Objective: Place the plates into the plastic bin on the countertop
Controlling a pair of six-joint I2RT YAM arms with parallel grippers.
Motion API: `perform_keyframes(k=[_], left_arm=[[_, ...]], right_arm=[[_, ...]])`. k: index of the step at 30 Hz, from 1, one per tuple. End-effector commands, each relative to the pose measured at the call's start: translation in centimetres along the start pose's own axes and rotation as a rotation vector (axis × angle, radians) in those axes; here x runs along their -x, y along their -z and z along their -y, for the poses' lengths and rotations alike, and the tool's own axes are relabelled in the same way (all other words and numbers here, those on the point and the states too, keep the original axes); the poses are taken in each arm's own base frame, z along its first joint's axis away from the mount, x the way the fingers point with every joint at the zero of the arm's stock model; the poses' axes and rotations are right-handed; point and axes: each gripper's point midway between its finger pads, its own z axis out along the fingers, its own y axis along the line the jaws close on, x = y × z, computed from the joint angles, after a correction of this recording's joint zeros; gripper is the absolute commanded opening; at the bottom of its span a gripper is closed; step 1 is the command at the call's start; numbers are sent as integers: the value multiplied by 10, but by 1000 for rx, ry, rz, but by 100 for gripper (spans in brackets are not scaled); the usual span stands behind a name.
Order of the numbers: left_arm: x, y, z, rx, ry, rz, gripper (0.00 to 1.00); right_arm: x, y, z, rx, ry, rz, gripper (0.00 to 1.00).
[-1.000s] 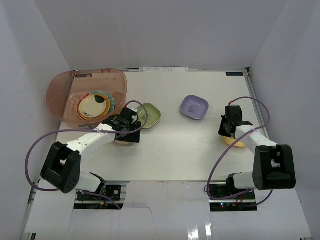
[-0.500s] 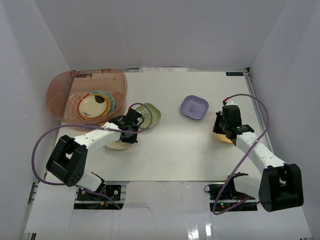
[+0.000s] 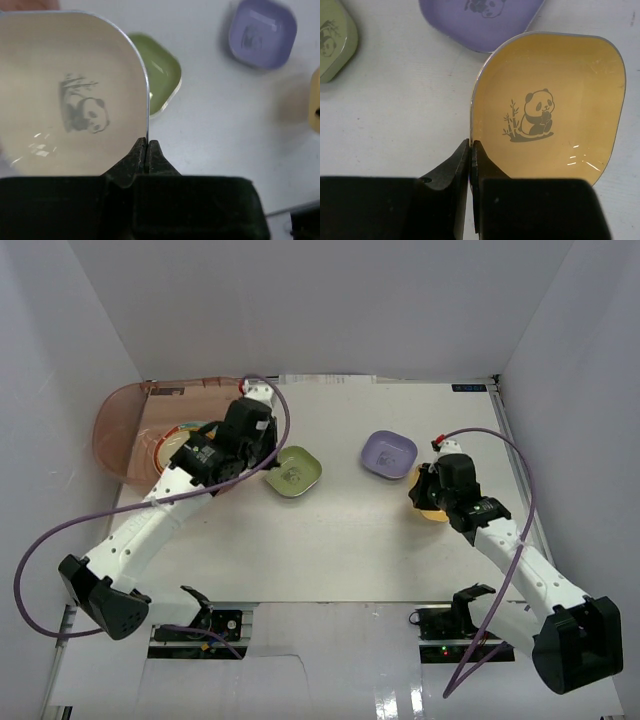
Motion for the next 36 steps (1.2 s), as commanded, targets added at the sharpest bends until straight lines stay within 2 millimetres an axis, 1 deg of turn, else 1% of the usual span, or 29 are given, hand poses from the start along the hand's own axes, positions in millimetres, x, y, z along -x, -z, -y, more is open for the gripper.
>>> perform_keyframes(k=[1,2,3,4,5,6,7,9,11,12,13,14,15,16,17,18,19,23,24,25,26,27,29,30,32,33,34,35,36], left_arm=[[78,31,-52,207,19,187,0],[84,18,-63,238,1,166,0],[94,12,-73,257,9,178,0],[105,8,-97,296,45,180,0],[107,0,-107,311,56,167,0],[105,-16,-116,335,54,133,0],[110,-19,-124,353,68,137,0],[115,-27,-128,362,65,142,0],[123,-31,-148,438,68,163,0],[120,-34,-164,468,67,138,0],[112,-53,-172,480,69,91,0],[108,-62,-178,486,76,69,0],[100,-74,-179,457,81,44,0],[90,-90,-187,462,91,0,0],[84,-98,-190,470,94,-24,0],[78,-104,-199,510,89,-45,0],[68,-115,-208,538,86,-84,0],[44,-130,-229,598,108,-151,0],[42,-133,-232,600,115,-151,0],[32,-138,-234,598,118,-172,0],[27,-142,-235,597,121,-181,0],[25,-145,-237,593,128,-181,2],[22,-150,-235,577,138,-191,12],[21,-152,-235,578,142,-191,33],[22,-152,-235,573,154,-182,58],[26,-149,-234,568,163,-163,68],[29,-146,-232,561,171,-152,83],[30,-144,-229,544,178,-144,88],[36,-141,-227,534,186,-116,92]], right_arm=[[10,5,-25,80,27,42,8],[10,6,-30,94,33,44,8],[8,6,-37,112,40,42,8],[8,7,-40,124,46,44,8],[6,8,-44,135,49,43,8],[3,9,-50,151,58,42,8],[3,11,-52,160,61,43,8],[-1,12,-58,174,73,41,8],[-1,14,-63,191,79,48,8],[-1,15,-68,207,86,48,8],[-1,15,-71,215,91,45,8],[0,15,-73,220,97,45,8],[-1,16,-79,238,108,45,8],[2,17,-84,244,113,49,8],[4,18,-87,249,120,52,8],[3,20,-92,257,136,52,8],[6,20,-96,260,142,55,8],[8,24,-109,283,171,57,8],[6,24,-113,288,180,53,8],[7,24,-115,291,182,54,8],[8,25,-119,300,186,58,8],[7,23,-120,301,191,52,8],[10,23,-126,310,198,55,8],[8,23,-129,314,208,47,8],[12,26,-140,332,225,56,8],[11,25,-144,334,235,48,8],[14,26,-148,336,245,54,8],[13,28,-156,346,265,56,8],[21,29,-165,353,277,67,8]])
